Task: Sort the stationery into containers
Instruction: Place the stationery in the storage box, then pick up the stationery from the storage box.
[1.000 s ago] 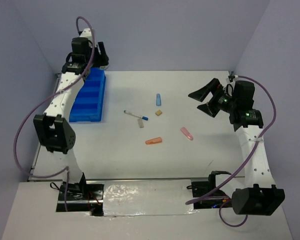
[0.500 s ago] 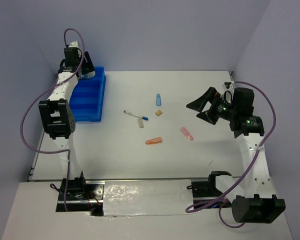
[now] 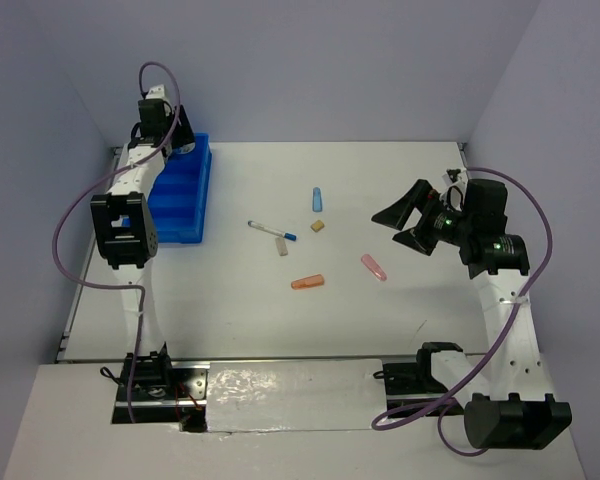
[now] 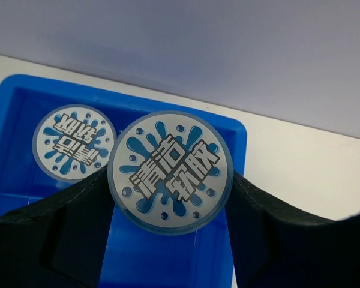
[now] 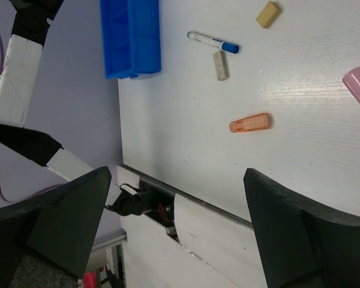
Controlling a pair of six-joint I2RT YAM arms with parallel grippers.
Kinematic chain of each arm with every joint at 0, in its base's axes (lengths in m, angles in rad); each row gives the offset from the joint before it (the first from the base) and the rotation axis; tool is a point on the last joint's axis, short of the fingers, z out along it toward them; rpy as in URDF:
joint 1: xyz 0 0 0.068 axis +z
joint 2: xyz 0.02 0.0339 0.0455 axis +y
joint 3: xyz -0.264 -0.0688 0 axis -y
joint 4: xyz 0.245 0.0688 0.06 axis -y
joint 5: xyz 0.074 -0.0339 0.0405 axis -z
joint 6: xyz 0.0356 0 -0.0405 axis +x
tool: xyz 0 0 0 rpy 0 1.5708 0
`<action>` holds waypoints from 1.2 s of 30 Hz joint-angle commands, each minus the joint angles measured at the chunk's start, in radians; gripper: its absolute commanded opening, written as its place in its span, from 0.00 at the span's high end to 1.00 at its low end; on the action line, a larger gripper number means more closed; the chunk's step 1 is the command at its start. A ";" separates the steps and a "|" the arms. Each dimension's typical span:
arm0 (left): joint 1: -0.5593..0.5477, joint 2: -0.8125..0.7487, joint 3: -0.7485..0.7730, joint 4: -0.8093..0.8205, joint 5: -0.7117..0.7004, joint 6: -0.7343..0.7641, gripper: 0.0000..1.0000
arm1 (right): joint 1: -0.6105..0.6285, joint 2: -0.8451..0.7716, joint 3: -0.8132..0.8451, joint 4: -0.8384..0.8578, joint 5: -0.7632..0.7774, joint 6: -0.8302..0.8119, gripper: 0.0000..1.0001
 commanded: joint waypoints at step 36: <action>-0.014 0.030 0.134 0.052 0.048 0.030 0.00 | 0.320 0.321 0.127 0.085 0.127 -0.104 0.00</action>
